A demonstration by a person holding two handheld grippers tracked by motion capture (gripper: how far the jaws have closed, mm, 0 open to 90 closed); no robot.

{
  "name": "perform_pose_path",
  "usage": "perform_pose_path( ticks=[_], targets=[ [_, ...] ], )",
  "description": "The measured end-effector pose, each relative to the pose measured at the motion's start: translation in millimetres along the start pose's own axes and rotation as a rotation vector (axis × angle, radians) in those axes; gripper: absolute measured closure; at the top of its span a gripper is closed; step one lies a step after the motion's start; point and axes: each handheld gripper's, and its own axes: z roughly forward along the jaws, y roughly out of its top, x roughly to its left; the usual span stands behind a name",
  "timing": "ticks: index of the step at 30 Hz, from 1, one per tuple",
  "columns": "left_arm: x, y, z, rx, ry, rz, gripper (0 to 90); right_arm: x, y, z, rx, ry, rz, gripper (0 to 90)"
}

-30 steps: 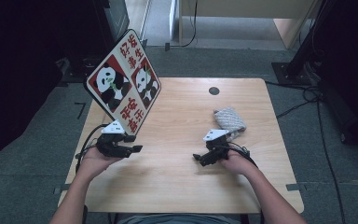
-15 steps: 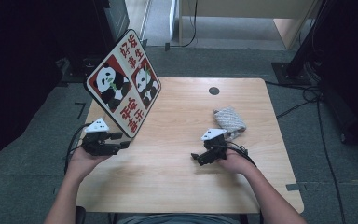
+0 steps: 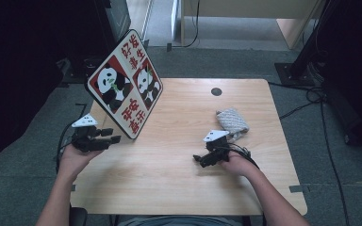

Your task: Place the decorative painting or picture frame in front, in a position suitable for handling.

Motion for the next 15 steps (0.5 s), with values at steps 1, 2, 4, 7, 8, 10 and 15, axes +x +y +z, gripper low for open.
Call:
perform_pose_path(
  ticks=[1, 2, 4, 7, 8, 10, 15],
  targets=[
    [0.0, 0.0, 0.0, 0.0, 0.0, 0.0, 47.2, 0.0, 0.0, 0.0, 0.0, 0.0, 0.0, 0.0],
    [2.0, 1.2, -1.7, -0.008, 0.007, -0.005, 47.2, 0.0, 0.0, 0.0, 0.0, 0.0, -0.001, 0.0],
    [4.7, 3.9, -4.0, -0.019, -0.002, -0.023, 45.4, 0.0, 0.0, 0.0, 0.0, 0.0, 0.0, 0.0],
    [6.4, 10.7, -7.3, -0.019, 0.002, -0.009, 44.9, 0.3, -0.4, -0.4, 0.0, 0.001, 0.0, 0.0],
    [7.0, 13.4, -9.1, -0.015, 0.008, -0.002, 44.8, 0.3, -0.5, -0.4, 0.0, 0.0, -0.001, 0.0],
    [8.6, 18.3, -12.7, -0.02, 0.014, -0.002, 44.7, 0.5, -0.6, -0.6, -0.001, 0.001, 0.0, 0.0],
    [13.4, 36.3, -22.8, -0.031, 0.038, 0.004, 44.8, 0.6, -0.6, -0.6, 0.0, 0.001, 0.001, 0.0]
  ],
)
